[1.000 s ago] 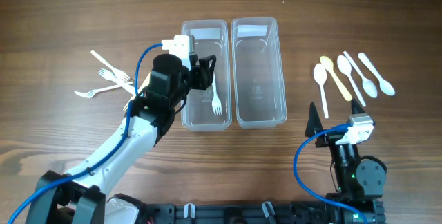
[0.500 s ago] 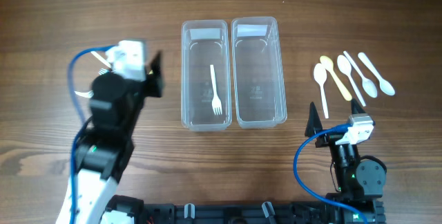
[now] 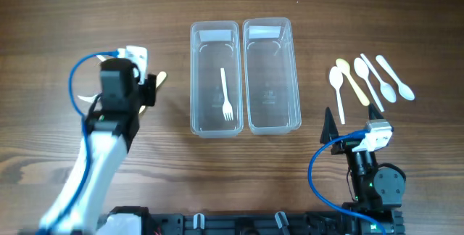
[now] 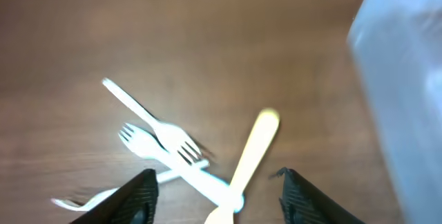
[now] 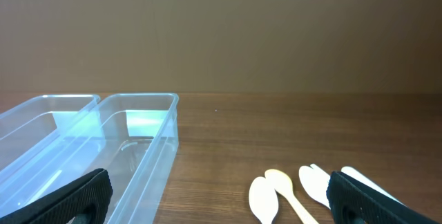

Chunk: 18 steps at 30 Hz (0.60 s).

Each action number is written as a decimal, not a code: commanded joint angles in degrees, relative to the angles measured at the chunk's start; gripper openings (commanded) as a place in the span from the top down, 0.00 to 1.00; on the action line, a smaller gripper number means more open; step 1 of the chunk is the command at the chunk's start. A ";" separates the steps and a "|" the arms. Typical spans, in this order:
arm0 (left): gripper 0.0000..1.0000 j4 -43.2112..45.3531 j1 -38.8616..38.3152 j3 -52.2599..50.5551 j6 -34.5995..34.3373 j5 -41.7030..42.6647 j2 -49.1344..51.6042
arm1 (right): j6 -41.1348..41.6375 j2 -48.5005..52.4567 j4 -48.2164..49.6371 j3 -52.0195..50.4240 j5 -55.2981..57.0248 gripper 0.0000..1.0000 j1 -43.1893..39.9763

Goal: Pack container
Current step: 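Return the left gripper to the pile and grasp the yellow fork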

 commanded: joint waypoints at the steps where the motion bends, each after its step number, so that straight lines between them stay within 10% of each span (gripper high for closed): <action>1: 0.34 0.70 0.55 0.52 7.30 0.37 9.53 | -0.26 -0.04 0.35 -0.09 -0.24 0.00 -0.11; 18: 0.38 6.78 0.59 0.52 7.45 5.53 19.85 | -0.26 -0.04 0.35 -0.09 -0.24 0.00 -0.11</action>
